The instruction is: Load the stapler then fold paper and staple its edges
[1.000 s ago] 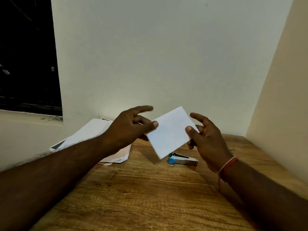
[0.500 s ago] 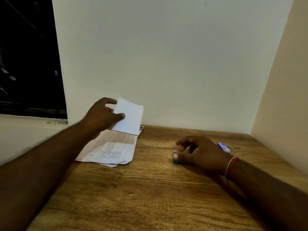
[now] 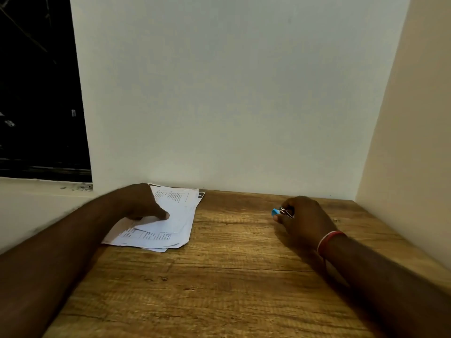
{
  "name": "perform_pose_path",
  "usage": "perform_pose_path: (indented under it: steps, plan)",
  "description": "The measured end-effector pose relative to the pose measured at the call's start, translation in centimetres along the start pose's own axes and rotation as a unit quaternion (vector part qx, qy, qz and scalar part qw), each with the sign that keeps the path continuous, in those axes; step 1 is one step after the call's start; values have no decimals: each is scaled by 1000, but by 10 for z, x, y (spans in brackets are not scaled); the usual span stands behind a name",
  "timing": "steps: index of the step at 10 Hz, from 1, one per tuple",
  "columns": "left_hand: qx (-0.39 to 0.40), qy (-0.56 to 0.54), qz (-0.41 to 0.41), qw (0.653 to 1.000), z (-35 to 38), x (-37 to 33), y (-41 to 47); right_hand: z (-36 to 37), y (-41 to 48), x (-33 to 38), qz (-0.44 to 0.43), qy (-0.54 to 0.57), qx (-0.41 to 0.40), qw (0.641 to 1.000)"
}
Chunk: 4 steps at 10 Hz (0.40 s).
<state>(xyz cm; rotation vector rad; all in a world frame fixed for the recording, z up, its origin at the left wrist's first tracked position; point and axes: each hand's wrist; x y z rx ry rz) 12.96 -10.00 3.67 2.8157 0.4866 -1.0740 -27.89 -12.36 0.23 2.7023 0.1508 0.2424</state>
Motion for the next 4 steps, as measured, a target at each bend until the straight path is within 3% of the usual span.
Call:
perform_pose_path:
  steps: [2,3,4]
  plan:
    - [-52,133,59,988,9,3,0,3,3,-8,37,-83,44,995]
    - [-110,76,173,976,24,-2,-8,2,-3,-6,31,-104,28,994]
    - [-121,38,276,953,50,-21,-23,4,-7,0,3,-130,-37,991]
Point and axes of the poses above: each hand's wrist, its own y-axis towards the middle knuckle, its own z-axis out of the palm, x = y × z, and after that the axes turned 15 degrees about -y, right-handed
